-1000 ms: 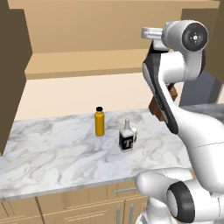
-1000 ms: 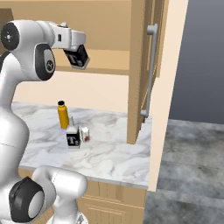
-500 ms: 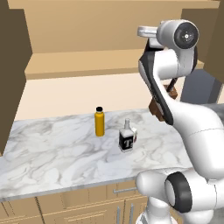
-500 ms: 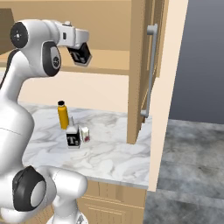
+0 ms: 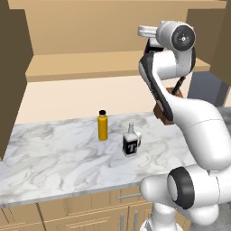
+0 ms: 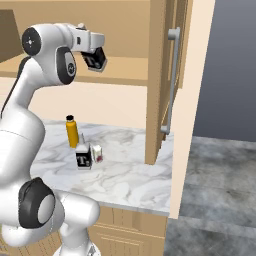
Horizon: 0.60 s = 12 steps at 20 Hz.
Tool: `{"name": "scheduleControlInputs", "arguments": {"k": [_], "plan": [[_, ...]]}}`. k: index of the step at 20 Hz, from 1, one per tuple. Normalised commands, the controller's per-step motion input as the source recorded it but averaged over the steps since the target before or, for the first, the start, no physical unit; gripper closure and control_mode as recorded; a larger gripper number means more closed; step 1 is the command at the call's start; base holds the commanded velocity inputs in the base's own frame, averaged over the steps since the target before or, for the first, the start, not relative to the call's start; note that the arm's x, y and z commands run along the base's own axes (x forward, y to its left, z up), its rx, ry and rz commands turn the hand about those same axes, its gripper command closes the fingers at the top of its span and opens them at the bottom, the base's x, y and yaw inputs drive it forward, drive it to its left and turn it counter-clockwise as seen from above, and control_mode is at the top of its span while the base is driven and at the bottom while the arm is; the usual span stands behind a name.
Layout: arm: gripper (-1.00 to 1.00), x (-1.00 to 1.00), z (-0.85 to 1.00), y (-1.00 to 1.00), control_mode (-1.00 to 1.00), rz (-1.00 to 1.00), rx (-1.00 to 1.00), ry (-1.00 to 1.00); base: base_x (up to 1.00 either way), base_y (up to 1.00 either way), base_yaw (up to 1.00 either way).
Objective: Sort all alcoholic drinks to one cabinet, and non-alcoholic drinks to the other.
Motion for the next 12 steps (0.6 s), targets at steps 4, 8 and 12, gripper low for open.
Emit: {"name": "scheduleControlInputs", "arguments": {"k": [4, 8, 12], "plan": [[1.00, 0.27, 0.00, 0.06, -1.00, 0.00, 0.00, 0.00, 0.00, 0.00, 0.00], [1.00, 0.21, 0.00, 0.01, -1.00, 0.00, 0.00, 0.00, 0.00, 0.00, 0.00], [1.00, 0.24, 0.00, 0.00, -1.00, 0.00, 0.00, 0.00, 0.00, 0.00, 0.00]]}}
